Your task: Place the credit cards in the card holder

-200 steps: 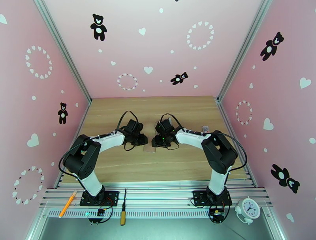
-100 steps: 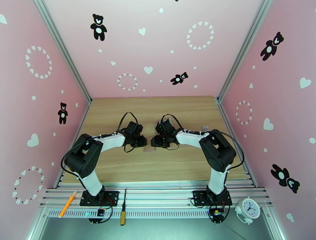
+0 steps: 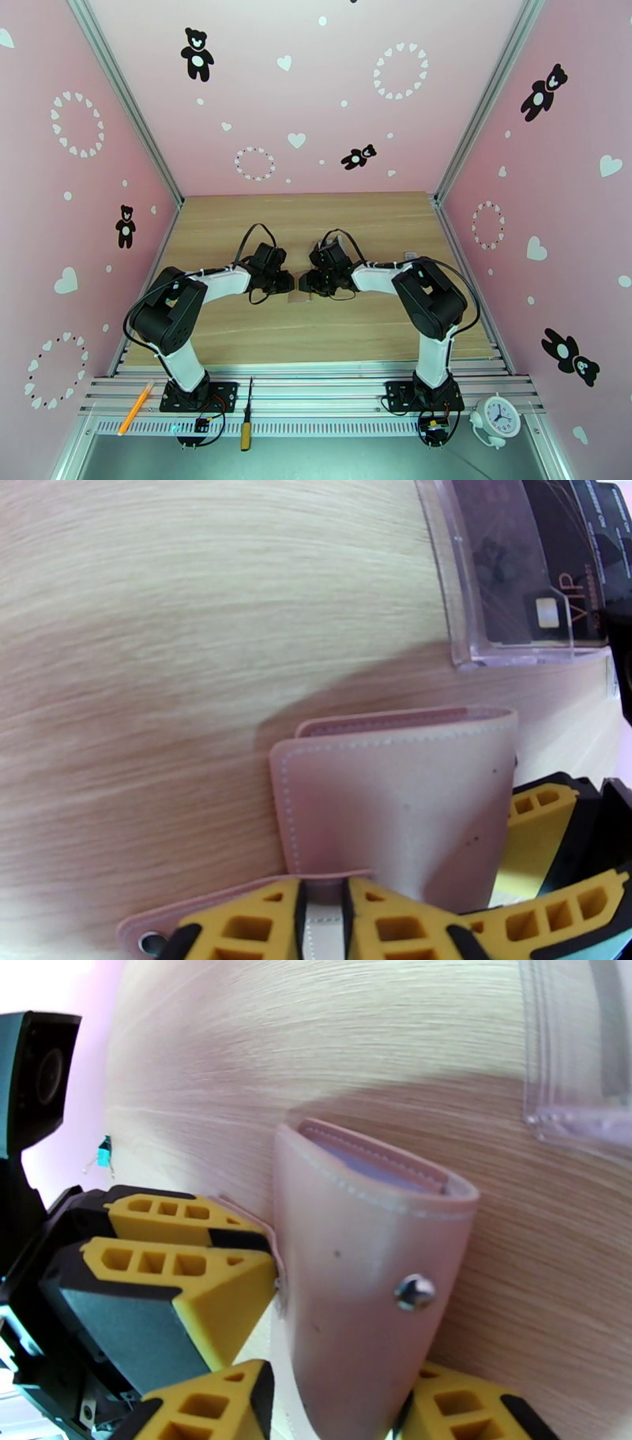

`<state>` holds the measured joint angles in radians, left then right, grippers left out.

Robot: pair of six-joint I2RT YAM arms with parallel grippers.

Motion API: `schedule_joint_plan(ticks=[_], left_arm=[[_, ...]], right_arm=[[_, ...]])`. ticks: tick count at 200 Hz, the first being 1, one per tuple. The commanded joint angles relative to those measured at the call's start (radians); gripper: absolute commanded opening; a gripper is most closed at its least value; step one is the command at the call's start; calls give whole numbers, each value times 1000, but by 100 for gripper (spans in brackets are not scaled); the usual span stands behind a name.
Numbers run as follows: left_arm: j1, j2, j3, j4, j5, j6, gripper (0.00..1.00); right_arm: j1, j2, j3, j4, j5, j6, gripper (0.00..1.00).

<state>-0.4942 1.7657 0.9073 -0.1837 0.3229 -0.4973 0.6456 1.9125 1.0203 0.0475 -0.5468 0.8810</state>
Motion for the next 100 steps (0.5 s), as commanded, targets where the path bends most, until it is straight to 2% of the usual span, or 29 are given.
schedule_joint_plan(ticks=[1, 53, 100], left_arm=[[2, 62, -48, -53, -30, 5, 22], [6, 60, -64, -25, 0, -14, 22], [11, 42, -71, -26, 4, -17, 22]], right_arm=[[2, -7, -20, 99, -47, 40, 42], [1, -38, -29, 160, -58, 72, 38], [2, -43, -34, 198, -70, 98, 24]])
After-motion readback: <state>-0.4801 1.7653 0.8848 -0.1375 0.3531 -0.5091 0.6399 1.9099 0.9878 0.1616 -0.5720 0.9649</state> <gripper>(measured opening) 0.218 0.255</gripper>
